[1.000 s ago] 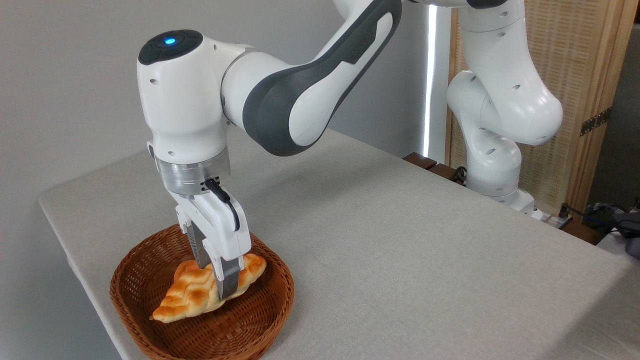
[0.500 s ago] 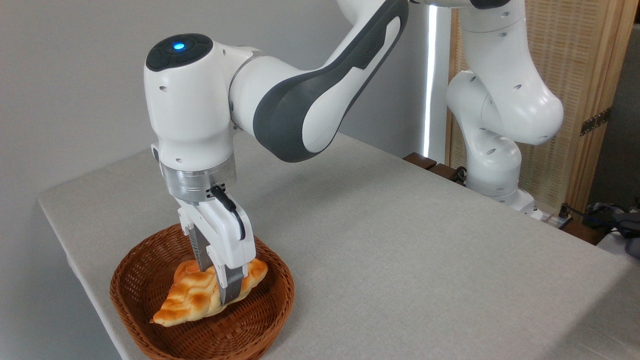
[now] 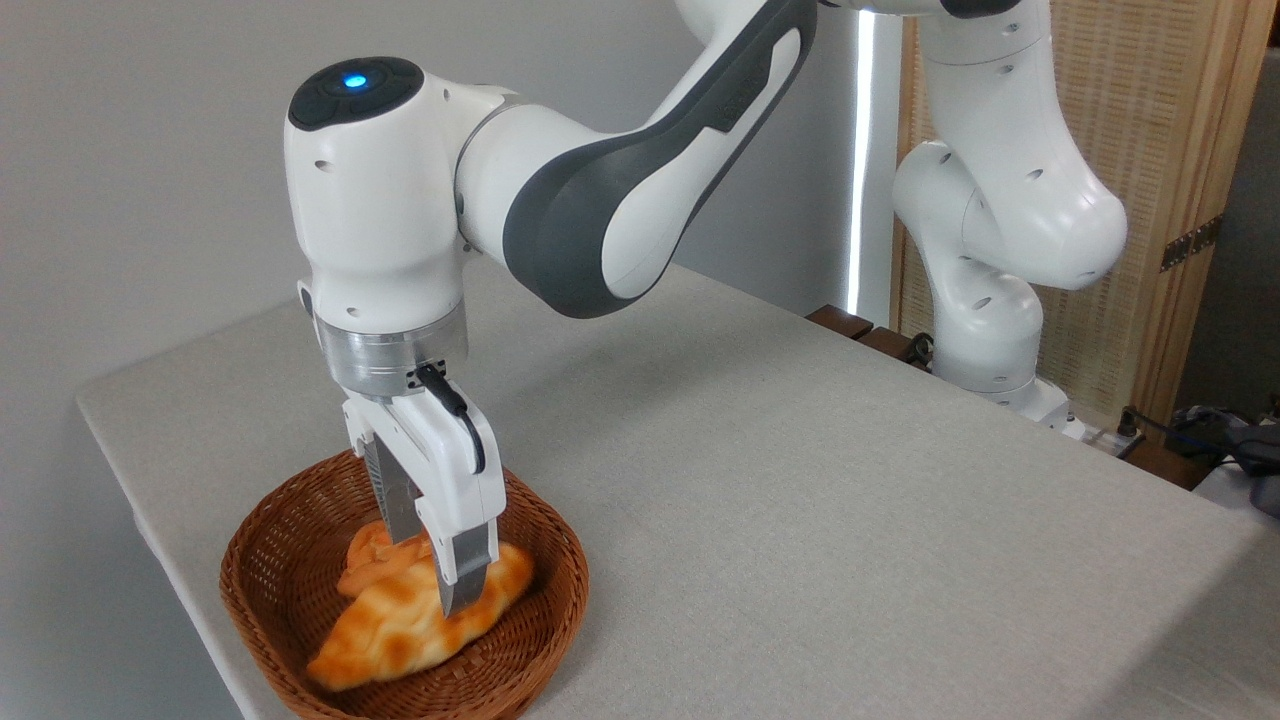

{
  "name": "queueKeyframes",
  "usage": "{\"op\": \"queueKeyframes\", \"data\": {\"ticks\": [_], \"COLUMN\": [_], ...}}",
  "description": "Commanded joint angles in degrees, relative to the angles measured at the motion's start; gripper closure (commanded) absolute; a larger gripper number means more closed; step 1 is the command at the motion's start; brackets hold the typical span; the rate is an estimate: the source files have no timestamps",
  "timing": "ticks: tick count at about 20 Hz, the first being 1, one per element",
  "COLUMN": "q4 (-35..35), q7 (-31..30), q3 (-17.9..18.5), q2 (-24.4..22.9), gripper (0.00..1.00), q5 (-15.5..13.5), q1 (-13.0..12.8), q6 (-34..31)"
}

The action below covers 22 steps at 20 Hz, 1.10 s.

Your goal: Put bread into the basket

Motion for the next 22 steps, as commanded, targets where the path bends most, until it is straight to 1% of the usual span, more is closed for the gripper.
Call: {"op": "queueKeyframes", "data": {"ticks": [1, 4, 5, 7, 9, 12, 13, 15, 16, 19, 21, 22], "q4": [0.25, 0.42, 0.6, 0.6, 0.51, 0.51, 0.51, 0.51, 0.51, 0.51, 0.42, 0.33], "q7": [-0.46, -6.78, -8.63, -10.75, -11.11, -11.2, -11.63, -13.73, -14.44, -16.11, -17.52, -17.87], "q3": [-0.04, 0.05, 0.05, 0.23, 0.31, 0.58, 0.67, 0.4, 0.14, -0.21, -2.13, -2.58], "q2": [-1.13, -2.1, -2.37, -4.03, -6.66, -9.92, -11.06, -13.17, -13.96, -14.67, -15.2, -15.29], "gripper": [0.0, 0.0, 0.0, 0.0, 0.0, 0.0, 0.0, 0.0, 0.0, 0.0, 0.0, 0.0], "q5": [-1.94, -6.58, -7.47, -7.65, -7.22, -6.95, -5.91, -2.31, -0.99, 1.39, 3.94, 4.64], "q1": [0.26, 0.61, 0.7, 0.7, 0.7, 0.7, 0.7, 0.7, 0.7, 0.53, 0.61, 0.61], "q6": [-0.47, -0.47, -0.47, -0.47, -0.64, -5.46, -6.69, -10.21, -11.35, -13.29, -13.74, -13.82]}}
